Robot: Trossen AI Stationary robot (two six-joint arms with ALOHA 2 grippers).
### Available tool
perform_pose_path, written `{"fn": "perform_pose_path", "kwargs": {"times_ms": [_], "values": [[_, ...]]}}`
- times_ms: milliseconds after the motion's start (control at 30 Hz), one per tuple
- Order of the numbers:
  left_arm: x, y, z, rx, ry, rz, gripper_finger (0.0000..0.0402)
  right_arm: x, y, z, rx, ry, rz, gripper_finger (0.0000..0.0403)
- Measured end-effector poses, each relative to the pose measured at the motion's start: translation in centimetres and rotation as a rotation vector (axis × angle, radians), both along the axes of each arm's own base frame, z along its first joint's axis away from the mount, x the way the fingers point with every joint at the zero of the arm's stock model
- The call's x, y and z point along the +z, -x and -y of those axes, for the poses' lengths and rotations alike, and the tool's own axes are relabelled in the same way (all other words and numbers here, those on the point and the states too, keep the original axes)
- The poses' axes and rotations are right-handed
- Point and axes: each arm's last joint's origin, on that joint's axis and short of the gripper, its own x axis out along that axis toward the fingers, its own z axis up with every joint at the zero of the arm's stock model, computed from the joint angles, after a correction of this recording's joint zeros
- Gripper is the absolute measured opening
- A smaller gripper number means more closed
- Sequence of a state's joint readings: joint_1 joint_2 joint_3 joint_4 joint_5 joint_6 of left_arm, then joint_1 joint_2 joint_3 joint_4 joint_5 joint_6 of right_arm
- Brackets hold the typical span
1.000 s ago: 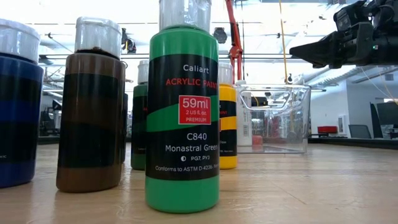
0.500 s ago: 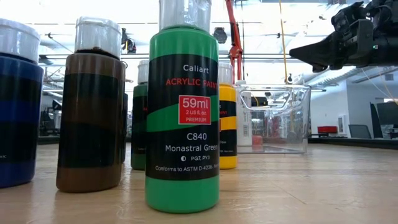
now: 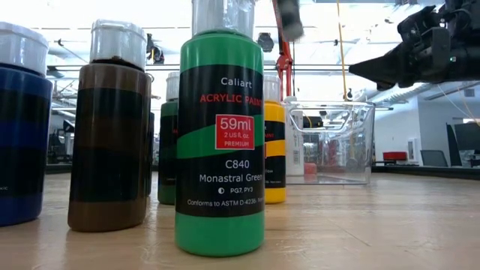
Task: Pick & Place Paint Supplies
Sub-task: Put the gray paint bottle into the transparent bin
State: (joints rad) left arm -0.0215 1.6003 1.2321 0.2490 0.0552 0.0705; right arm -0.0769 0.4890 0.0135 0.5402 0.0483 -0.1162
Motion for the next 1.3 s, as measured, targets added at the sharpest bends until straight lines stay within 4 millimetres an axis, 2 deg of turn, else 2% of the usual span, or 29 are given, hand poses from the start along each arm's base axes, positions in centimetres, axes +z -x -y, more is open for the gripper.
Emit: {"fn": "perform_pose_path", "kwargs": {"times_ms": [200, 333, 600, 1133, 1300], "values": [[-4.8, -5.5, -0.7, 0.073, -0.016, -0.120, 0.0098, -0.1, 0.0, -0.1, 0.046, 0.035, -0.019, 0.0004], [-7.0, -7.2, -1.5, 0.109, -0.021, -0.168, 0.0098, 0.0, 0.0, -0.2, 0.078, 0.048, -0.001, 0.0004], [-9.9, -8.2, -3.0, 0.150, -0.005, -0.230, 0.0098, 0.2, 0.0, -0.2, 0.074, 0.058, 0.013, 0.0004], [-13.1, -8.6, -5.0, 0.219, -0.039, -0.320, 0.0098, 0.2, 0.0, -0.2, 0.074, 0.058, 0.011, 0.0004], [-13.4, -8.7, -5.0, 0.206, -0.026, -0.331, 0.0098, 0.2, 0.0, -0.2, 0.073, 0.058, 0.011, 0.0004]]}}
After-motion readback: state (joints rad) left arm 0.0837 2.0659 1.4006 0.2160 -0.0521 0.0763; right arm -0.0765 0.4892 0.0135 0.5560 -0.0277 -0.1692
